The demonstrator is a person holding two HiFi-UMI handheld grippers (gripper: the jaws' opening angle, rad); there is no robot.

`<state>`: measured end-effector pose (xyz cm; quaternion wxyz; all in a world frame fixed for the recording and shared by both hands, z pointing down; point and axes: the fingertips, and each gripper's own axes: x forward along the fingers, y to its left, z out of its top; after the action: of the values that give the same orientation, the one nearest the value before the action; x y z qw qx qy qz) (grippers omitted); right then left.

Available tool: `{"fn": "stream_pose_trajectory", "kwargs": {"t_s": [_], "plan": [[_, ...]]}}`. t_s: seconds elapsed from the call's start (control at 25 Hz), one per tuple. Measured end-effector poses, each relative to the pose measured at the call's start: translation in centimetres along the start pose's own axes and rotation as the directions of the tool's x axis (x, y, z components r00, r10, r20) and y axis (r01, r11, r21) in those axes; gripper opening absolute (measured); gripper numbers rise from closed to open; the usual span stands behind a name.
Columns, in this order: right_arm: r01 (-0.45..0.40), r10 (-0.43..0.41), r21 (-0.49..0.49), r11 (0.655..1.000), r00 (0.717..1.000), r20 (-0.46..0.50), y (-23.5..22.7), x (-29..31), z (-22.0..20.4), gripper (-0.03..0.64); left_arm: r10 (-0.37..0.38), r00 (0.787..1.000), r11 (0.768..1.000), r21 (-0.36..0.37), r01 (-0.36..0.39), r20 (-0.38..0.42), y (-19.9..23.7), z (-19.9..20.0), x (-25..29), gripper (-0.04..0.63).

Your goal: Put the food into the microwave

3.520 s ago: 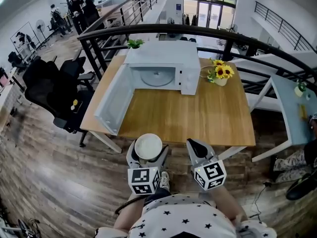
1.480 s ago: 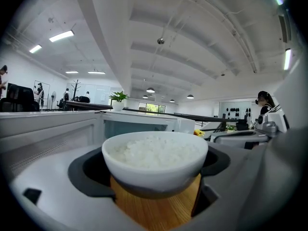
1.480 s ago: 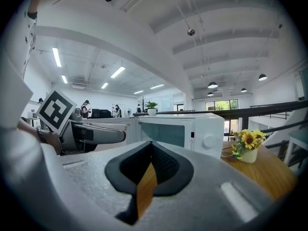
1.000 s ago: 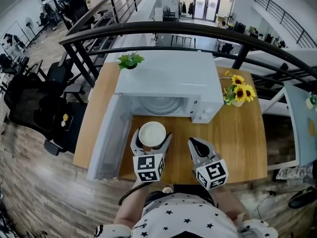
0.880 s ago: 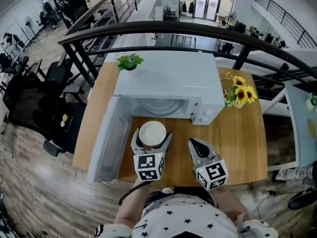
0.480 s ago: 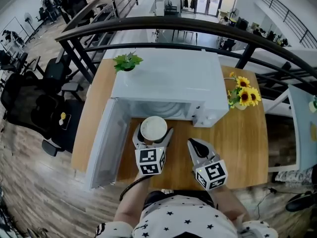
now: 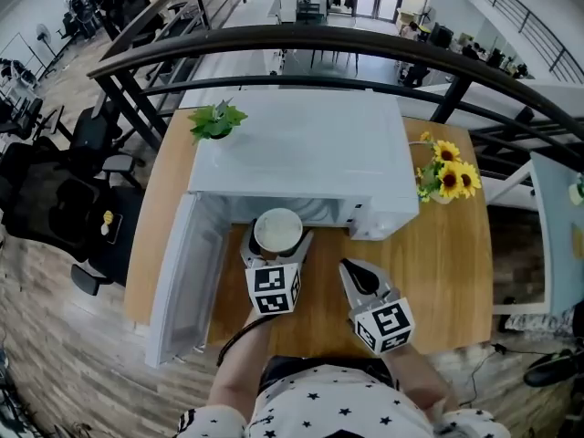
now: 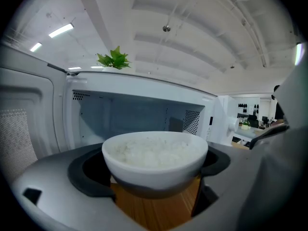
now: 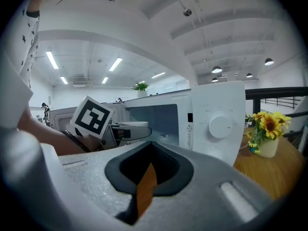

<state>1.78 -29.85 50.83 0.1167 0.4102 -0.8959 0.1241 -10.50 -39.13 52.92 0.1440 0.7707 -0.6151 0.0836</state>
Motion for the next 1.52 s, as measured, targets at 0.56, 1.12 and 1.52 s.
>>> {"fn": "stream_pose_trajectory", "kwargs": {"t_s": [0.56,1.12,1.52], "plan": [[0.005,-0.004,0.031,1.0,0.999,-0.039,-1.2,1.3,-1.3,0.005,0.013,1.0,1.0,0.004,-0.012,-0.028,1.1,-1.0,4.6,0.508],[0.017,-0.015,0.039,0.999,0.998,-0.057,-2.5,1.8,-1.7,0.005,0.018,0.998,0.999,0.028,-0.016,-0.064,1.8,-1.9,7.9,0.508],[0.017,-0.014,0.035,0.999,0.997,-0.071,-2.9,2.1,-2.0,0.005,0.02,0.995,0.999,0.046,-0.015,-0.097,2.1,-2.6,10.1,0.508]]}}
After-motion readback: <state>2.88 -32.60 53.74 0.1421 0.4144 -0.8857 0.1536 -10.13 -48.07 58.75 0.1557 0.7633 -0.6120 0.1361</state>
